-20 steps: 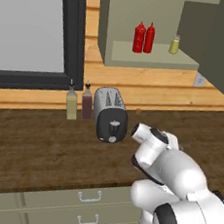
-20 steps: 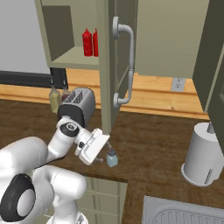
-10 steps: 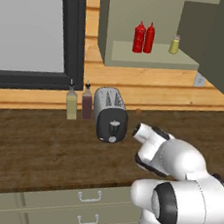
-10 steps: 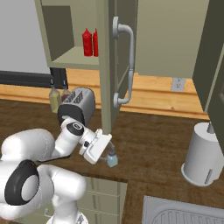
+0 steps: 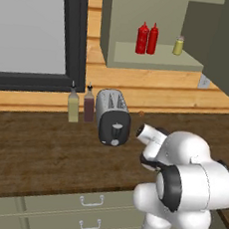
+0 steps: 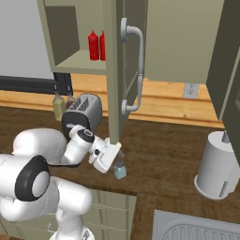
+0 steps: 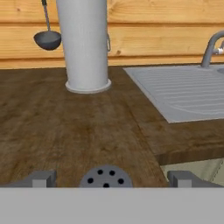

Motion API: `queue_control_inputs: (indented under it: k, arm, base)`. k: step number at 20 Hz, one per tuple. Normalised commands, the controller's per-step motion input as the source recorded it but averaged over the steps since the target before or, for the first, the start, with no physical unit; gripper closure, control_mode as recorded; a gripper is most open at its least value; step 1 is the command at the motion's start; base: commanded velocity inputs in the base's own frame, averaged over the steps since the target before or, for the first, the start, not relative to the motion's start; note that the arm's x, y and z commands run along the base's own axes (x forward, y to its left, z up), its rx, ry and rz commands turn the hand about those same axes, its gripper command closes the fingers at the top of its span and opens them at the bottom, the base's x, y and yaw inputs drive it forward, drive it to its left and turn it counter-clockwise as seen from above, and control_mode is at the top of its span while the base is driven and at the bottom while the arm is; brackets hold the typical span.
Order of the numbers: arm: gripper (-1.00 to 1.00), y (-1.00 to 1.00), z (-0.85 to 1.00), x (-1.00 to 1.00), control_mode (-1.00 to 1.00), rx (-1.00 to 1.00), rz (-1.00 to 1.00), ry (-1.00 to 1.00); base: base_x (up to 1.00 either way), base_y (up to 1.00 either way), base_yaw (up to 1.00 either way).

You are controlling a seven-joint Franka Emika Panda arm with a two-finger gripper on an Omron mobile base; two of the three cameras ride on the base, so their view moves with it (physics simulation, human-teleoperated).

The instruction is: Put the shaker and condiment bottle from the counter next to their counterparts in the cabinet.

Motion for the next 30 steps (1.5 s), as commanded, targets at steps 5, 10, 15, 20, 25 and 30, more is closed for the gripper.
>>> queue_control_inputs:
  k: [5,10,15,20,25,30]
  arm:
    - [-1.0,0.0,-0.51,0.08,-1.0,0.0,0.0,-0.01]
    - [-1.0,0.0,-0.31,0.06,-1.0,0.0,0.0,0.0]
    - [1.0,0.0,-0.34,0.05,-1.0,0.0,0.0,0.0]
    - [1.0,0.0,-0.08,0.0,-1.0,0.0,0.0,0.0]
    - [1.0,0.0,0.21,0.0,-1.0,0.0,0.01,0.0]
    - [1.0,0.01,0.52,-0.04,-1.0,0.0,0.07,-0.1]
  base:
    - [0.0,0.0,0.0]
    - [0.0,0.0,0.0]
    - [0.0,0.0,0.0]
    - [0.0,0.0,0.0]
    - [0.0,0.0,0.0]
    - [0.0,0.0,0.0]
